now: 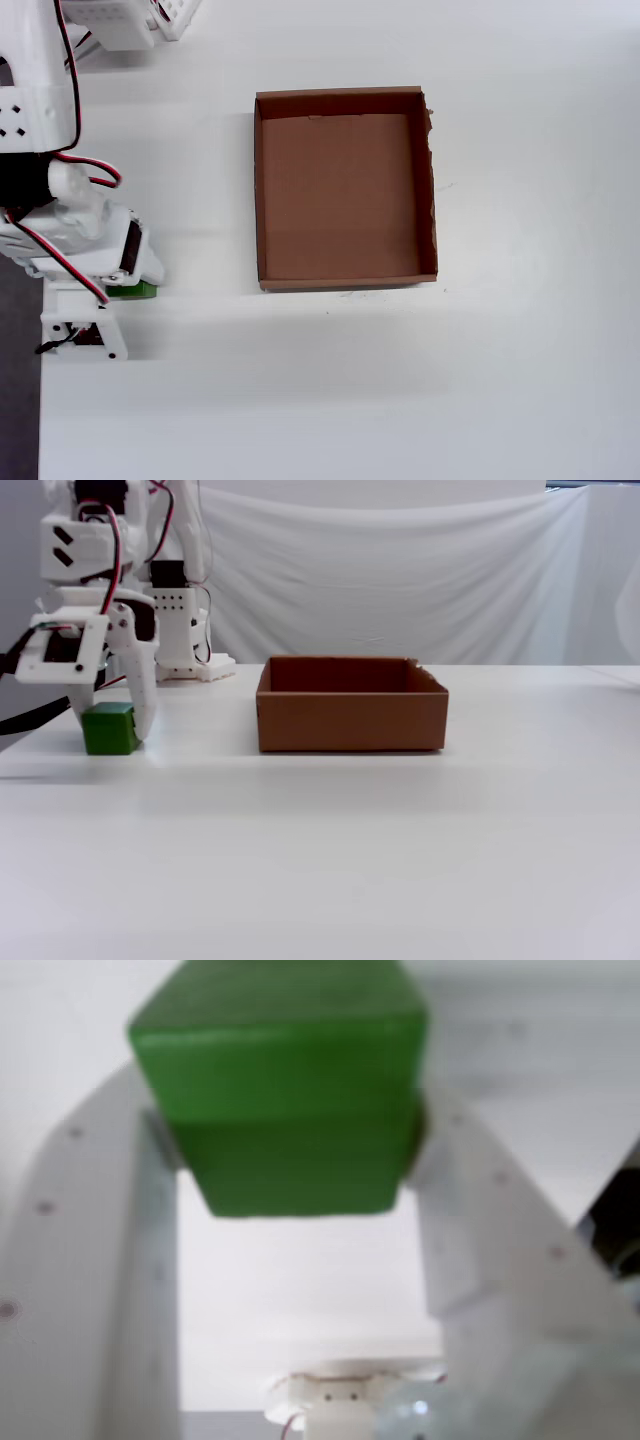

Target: Grasp a green cube and put it in a box.

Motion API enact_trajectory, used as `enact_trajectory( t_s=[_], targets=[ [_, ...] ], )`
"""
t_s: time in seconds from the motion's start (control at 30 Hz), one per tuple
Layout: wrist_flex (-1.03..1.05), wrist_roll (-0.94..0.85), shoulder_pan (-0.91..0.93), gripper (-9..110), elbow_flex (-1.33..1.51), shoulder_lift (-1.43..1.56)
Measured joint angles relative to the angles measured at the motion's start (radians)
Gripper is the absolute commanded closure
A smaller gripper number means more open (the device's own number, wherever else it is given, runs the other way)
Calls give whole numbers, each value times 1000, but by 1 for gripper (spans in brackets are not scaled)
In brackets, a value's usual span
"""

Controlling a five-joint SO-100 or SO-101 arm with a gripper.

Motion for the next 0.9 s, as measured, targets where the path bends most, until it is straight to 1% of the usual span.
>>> enact_trajectory(
  t_s=[0.4, 0.63, 0.9],
  targets=[
    [6, 0, 0, 88, -5, 0],
    [110, 57, -15, 89, -77, 20],
    [232, 135, -95, 88, -161, 95]
  ],
)
